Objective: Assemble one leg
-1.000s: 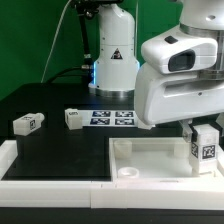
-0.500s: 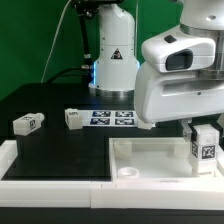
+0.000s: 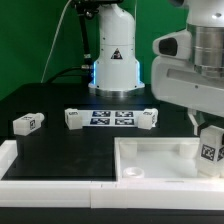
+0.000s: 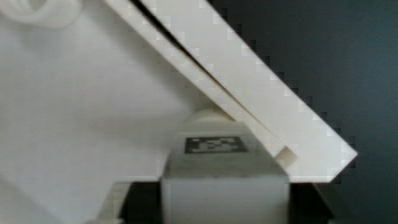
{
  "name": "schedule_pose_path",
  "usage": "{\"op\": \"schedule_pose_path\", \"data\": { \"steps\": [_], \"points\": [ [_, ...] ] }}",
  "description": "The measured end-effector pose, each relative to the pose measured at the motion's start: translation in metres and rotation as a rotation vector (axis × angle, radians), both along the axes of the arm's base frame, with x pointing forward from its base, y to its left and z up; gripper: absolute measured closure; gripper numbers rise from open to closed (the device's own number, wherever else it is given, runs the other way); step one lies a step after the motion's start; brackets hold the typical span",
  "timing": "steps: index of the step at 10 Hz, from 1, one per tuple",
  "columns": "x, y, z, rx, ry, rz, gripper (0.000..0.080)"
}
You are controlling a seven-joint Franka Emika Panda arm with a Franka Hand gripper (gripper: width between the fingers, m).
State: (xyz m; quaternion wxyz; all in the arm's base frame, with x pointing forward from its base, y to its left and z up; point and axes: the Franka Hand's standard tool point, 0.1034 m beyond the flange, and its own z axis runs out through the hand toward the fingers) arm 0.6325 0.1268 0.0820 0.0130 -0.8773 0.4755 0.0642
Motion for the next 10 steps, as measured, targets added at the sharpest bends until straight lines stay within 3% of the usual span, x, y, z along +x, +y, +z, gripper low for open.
{"op": "schedule_pose_path", "data": {
  "steps": [2,4,8,10],
  "points": [
    [0.0,0.0005,-0.0003,-0.002,0.002,-0.026,0.0506],
    [-0.0009,0.0004,-0.0006,0.008,-0.002,0.074,0.0195],
    [-0.0018,-0.0037,-0.0065,0.042,-0.054,0.822,0.0151],
    [0.0045,-0.0024,-0.0032,0.008,-0.089,1.134,0.0151]
  ]
}}
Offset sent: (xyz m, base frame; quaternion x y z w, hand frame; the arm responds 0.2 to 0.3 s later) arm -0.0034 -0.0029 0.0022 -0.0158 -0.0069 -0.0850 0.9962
